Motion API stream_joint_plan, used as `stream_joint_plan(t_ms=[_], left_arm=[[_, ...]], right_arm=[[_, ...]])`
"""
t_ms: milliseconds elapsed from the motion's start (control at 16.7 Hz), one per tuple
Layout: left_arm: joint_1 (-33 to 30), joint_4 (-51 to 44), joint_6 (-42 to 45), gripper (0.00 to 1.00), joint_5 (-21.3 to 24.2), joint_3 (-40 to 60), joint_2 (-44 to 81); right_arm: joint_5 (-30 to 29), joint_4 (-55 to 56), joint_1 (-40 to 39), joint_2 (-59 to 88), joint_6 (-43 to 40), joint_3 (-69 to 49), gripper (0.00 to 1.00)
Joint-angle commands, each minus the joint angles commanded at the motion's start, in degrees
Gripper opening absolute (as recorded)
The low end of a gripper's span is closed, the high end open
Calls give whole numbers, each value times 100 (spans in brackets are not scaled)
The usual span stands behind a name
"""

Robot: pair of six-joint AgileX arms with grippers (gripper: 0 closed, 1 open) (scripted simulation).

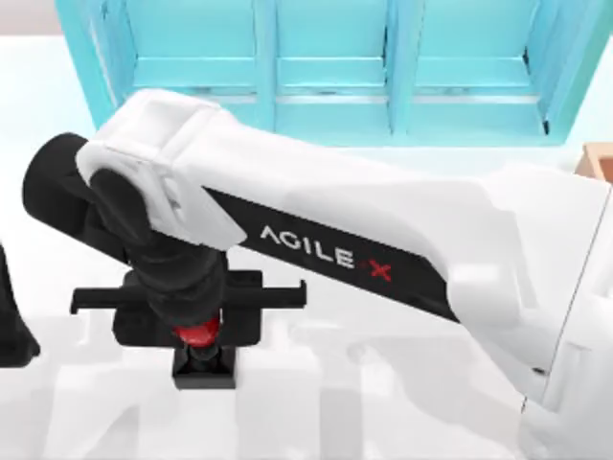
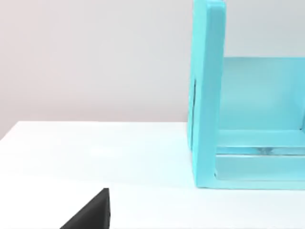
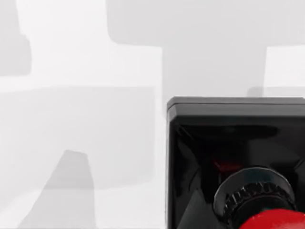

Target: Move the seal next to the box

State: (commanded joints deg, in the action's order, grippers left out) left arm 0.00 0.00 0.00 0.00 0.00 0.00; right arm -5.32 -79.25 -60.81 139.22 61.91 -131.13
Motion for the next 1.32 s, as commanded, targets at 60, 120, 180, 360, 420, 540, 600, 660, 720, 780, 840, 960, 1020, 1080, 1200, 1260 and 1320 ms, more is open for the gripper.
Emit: stream_joint_plan(t_ms=[60, 120, 180, 360, 420, 540, 600, 660, 720, 780, 840, 960, 1020, 1080, 1200, 1260, 1320], left_arm=[[0, 0, 0, 100, 0, 0, 0], [0, 0, 0, 100, 0, 0, 0], [0, 0, 0, 100, 0, 0, 0], [0, 0, 0, 100, 0, 0, 0], [0, 0, 0, 100, 0, 0, 0], [0, 0, 0, 100, 0, 0, 0], [0, 0, 0, 100, 0, 0, 0], [0, 0, 0, 100, 0, 0, 0], [0, 0, 0, 100, 0, 0, 0], [0, 0, 0, 100, 0, 0, 0], [0, 0, 0, 100, 0, 0, 0], [0, 0, 0, 100, 0, 0, 0], [0, 0, 0, 100, 0, 0, 0], [0, 0, 0, 100, 0, 0, 0], [0, 0, 0, 100, 0, 0, 0], [0, 0, 0, 100, 0, 0, 0], [0, 0, 0, 100, 0, 0, 0]], right_arm=[[5, 8, 49, -60, -54, 59, 0], [12, 20, 142, -175, -152, 171, 0], [23, 32, 280, -350, -297, 342, 0], [66, 75, 897, -1185, -914, 1155, 0], [84, 94, 1154, -1547, -1168, 1497, 0], [132, 135, 1721, -2295, -1739, 2228, 0], [161, 156, 2021, -2694, -2041, 2623, 0], [194, 174, 2326, -3085, -2350, 3008, 0], [227, 190, 2630, -3486, -2657, 3409, 0], [261, 205, 2924, -3901, -2955, 3830, 0], [292, 218, 3203, -4296, -3238, 4232, 0], [345, 243, 3694, -4937, -3744, 4885, 0], [365, 252, 3890, -5173, -3945, 5126, 0], [380, 257, 4045, -5357, -4102, 5313, 0], [395, 255, 4205, -5542, -4262, 5503, 0], [396, 255, 4214, -5552, -4271, 5514, 0], [396, 255, 4214, -5552, -4271, 5514, 0]])
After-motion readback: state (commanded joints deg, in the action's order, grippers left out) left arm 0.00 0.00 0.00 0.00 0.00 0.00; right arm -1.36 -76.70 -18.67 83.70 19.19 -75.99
